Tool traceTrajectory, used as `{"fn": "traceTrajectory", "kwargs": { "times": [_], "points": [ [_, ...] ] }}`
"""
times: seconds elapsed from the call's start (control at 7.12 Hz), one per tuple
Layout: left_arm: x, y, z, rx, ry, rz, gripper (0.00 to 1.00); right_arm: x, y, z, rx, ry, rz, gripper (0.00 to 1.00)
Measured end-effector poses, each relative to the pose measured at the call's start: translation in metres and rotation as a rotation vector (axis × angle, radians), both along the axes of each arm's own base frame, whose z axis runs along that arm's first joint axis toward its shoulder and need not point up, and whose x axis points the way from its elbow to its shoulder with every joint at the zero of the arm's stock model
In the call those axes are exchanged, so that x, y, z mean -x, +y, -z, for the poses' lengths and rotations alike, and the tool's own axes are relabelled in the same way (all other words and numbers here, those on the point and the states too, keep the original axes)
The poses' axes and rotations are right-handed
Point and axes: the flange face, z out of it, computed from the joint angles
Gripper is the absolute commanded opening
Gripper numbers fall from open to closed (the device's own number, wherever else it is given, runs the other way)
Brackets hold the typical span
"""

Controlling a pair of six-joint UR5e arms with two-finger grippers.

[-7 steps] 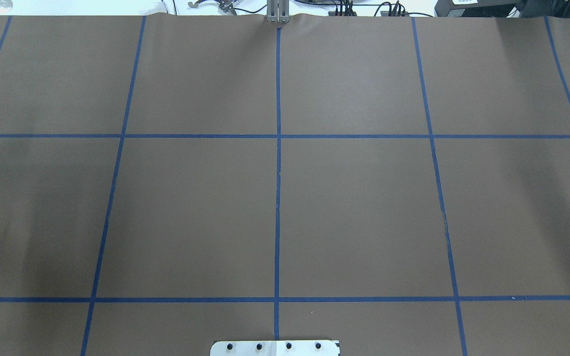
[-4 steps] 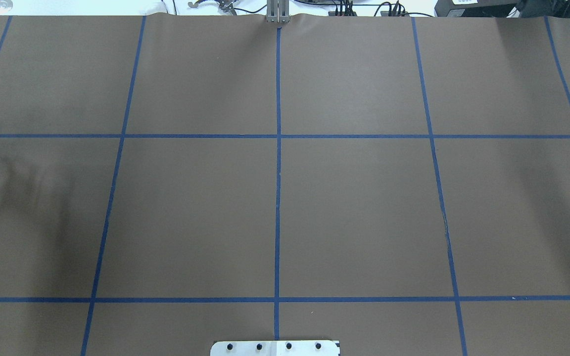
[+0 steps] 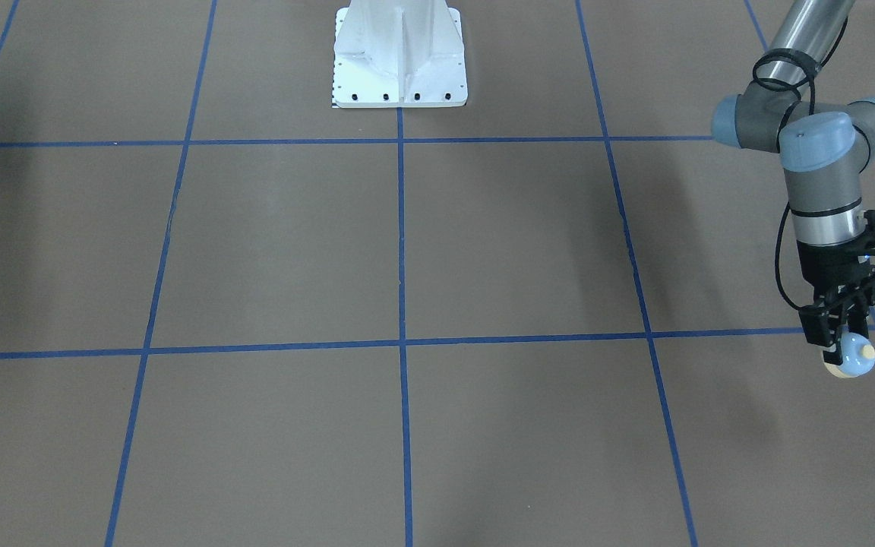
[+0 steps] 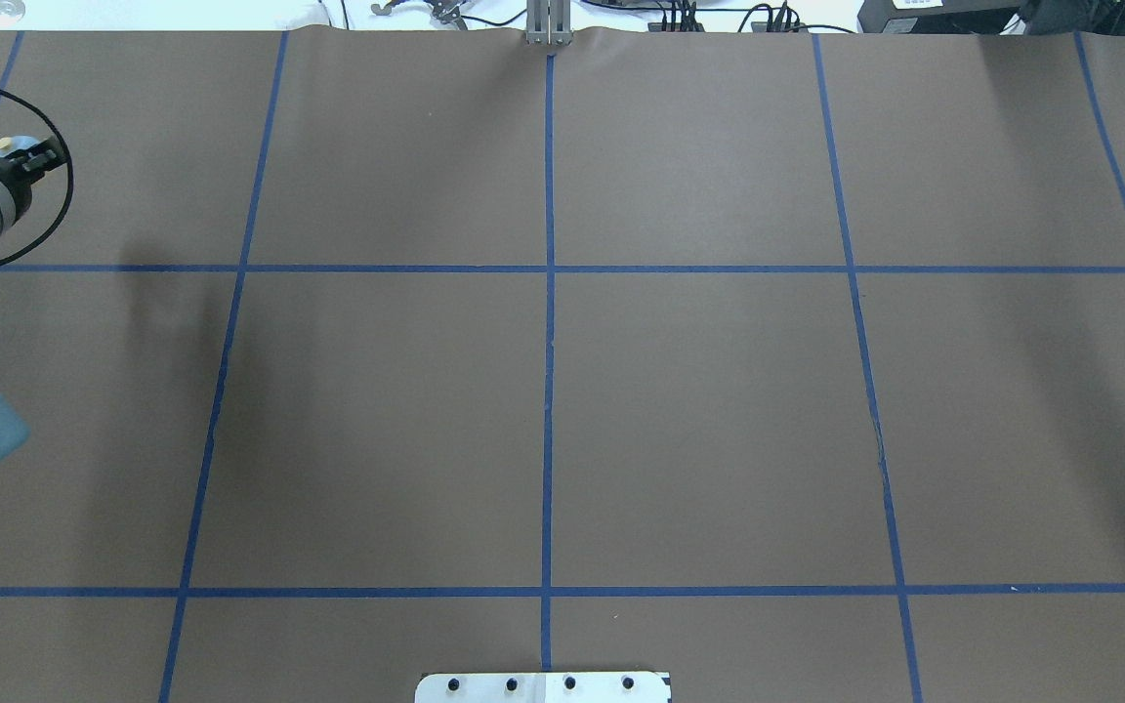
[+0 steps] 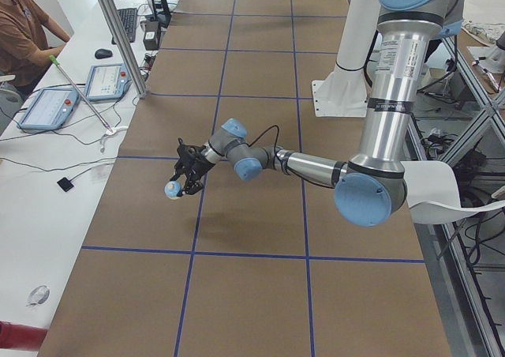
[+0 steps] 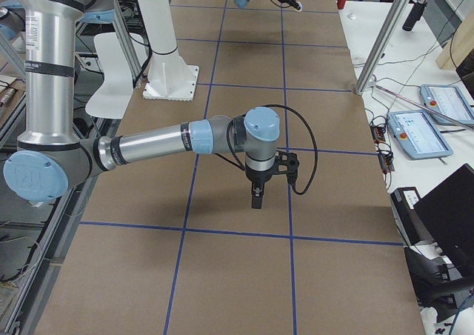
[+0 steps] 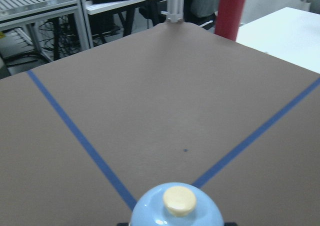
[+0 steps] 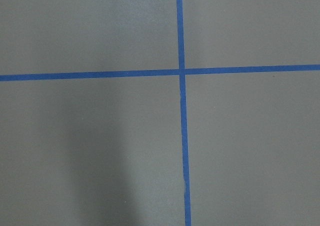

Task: Place and press bell with both arms
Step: 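Swing the left gripper with the bell over the table center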

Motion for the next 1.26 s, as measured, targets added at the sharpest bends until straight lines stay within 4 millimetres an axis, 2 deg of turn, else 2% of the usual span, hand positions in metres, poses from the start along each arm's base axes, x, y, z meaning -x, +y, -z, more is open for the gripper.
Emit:
{"fn": "traceTrajectory", "kwargs": {
  "times": [0.28, 0.56, 0.7, 0.98, 1.26],
  "points": [
    [-0.034, -0.01, 0.062, -0.168, -0.003, -0.132, 0.0, 0.005, -0.003, 0.003, 0.003, -0.004, 0.001, 1.0],
    [-0.104, 0.009, 0.117, -0.303, 0.02, -0.333, 0.0, 0.018, -0.01, 0.005, 0.007, -0.01, 0.02, 1.0],
    [-0.141, 0.02, 0.153, -0.38, 0.014, -0.431, 0.0, 0.022, -0.014, 0.005, 0.007, -0.016, 0.028, 1.0],
    [-0.193, 0.04, 0.219, -0.502, 0.034, -0.583, 0.0, 0.03, -0.021, 0.007, 0.011, -0.03, 0.038, 1.0],
    [-0.242, 0.063, 0.264, -0.591, 0.041, -0.686, 0.0, 0.033, -0.023, 0.008, 0.018, -0.036, 0.037, 1.0]
  ]
}}
